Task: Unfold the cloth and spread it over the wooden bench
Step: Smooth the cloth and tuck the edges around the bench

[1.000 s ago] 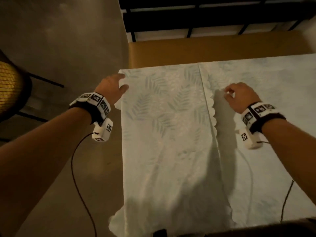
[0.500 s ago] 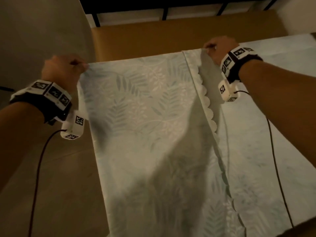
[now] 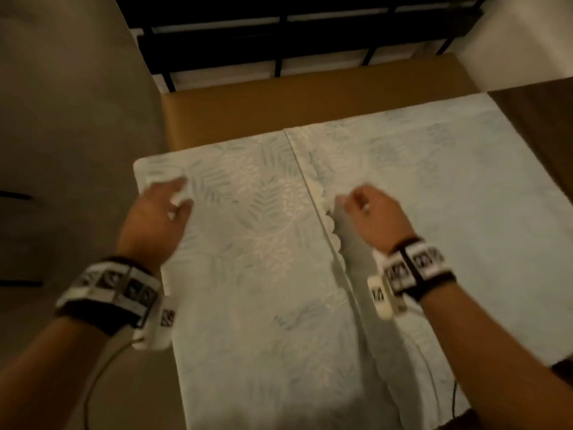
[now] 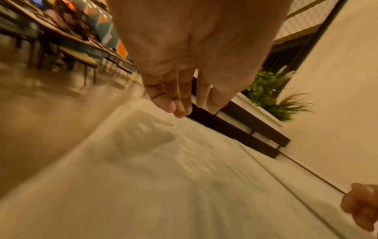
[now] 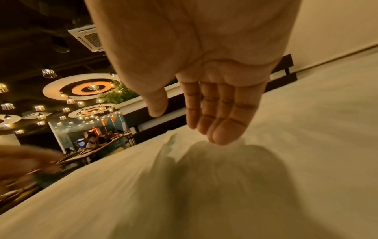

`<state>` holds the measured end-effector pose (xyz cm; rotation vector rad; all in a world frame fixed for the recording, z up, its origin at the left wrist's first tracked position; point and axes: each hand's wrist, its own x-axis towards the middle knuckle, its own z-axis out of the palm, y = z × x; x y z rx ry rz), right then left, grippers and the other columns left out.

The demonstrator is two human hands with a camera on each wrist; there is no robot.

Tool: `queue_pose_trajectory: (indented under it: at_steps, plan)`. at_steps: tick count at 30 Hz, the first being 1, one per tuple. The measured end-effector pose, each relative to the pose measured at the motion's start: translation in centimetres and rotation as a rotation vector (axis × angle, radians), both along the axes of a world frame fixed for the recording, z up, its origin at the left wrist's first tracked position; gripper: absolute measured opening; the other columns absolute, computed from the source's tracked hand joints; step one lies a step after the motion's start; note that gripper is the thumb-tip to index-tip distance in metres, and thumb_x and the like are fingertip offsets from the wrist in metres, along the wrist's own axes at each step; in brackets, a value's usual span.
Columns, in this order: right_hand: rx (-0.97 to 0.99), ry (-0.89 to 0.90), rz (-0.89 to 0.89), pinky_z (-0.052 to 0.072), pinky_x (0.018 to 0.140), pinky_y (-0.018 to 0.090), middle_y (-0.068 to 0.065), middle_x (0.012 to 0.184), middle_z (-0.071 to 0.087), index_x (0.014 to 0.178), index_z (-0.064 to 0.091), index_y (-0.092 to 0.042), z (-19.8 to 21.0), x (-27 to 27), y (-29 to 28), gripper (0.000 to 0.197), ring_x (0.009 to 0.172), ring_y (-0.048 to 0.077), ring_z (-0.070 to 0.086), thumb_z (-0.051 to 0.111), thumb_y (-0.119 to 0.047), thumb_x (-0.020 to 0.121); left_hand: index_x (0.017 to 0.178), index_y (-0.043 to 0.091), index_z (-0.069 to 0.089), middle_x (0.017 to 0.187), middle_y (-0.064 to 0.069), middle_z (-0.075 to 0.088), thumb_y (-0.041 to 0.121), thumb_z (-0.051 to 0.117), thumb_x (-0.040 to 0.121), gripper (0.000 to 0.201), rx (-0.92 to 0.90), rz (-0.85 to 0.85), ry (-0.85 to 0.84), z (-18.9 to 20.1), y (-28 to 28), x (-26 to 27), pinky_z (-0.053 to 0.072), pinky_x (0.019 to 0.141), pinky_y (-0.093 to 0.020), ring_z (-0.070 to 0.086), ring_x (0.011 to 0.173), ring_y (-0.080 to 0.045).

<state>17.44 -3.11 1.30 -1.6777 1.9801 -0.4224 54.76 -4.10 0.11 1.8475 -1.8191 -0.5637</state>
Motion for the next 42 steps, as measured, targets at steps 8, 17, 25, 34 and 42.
queue_pose_trajectory:
  at_steps: [8,17,25,34,42]
  plan:
    - [0.174,0.118,0.058,0.05,0.074,0.04,0.002,0.104,0.055,0.103,0.06,-0.023,-2.4,-1.3,20.8,0.019,0.095,0.027,0.056,0.055,-0.039,0.092,0.128,0.013,0.057,0.113,-0.005,0.059,0.022,0.06,0.092,0.036,0.266,-0.285,0.106,-1.4,11.4,-18.4,0.052,0.089,-0.04,0.059,0.088,-0.014]
    - [0.149,-0.323,-0.003,0.052,0.064,0.04,0.012,0.08,0.065,0.095,0.049,-0.011,0.6,-6.1,19.8,0.018,0.071,0.03,0.061,0.045,-0.028,0.099,0.137,0.005,0.04,0.132,-0.015,0.057,0.062,0.059,0.084,0.08,0.553,0.133,0.083,2.7,7.7,-30.0,0.044,0.093,-0.032,0.055,0.119,-0.032]
    - [0.28,-0.606,-0.112,0.047,0.056,0.034,0.0,0.072,0.057,0.091,0.046,-0.026,1.7,-7.9,18.3,0.007,0.06,0.017,0.052,0.043,-0.026,0.096,0.144,0.001,0.038,0.146,-0.019,0.043,0.024,0.051,0.098,0.054,0.577,0.073,-0.335,2.9,-2.1,-32.6,0.047,0.096,-0.03,0.046,0.131,-0.034]
    - [0.438,-0.542,0.16,0.051,0.082,0.033,0.0,0.097,0.068,0.114,0.047,-0.029,3.6,-11.6,15.6,0.067,0.091,0.019,0.064,0.053,-0.082,0.072,0.103,0.005,0.071,0.103,-0.009,0.069,0.036,0.077,0.077,0.041,0.609,-0.137,-0.741,4.9,-12.4,-31.0,0.056,0.085,-0.031,0.066,0.097,-0.027]
    - [0.354,-0.2,0.202,0.043,0.089,0.03,0.008,0.114,0.066,0.125,0.05,-0.024,1.0,-22.0,15.9,0.05,0.11,0.028,0.06,0.043,-0.06,0.092,0.119,-0.009,0.056,0.091,-0.018,0.062,0.016,0.076,0.08,0.052,0.49,0.031,-0.619,4.6,-18.9,-34.8,0.056,0.08,-0.037,0.062,0.084,-0.033]
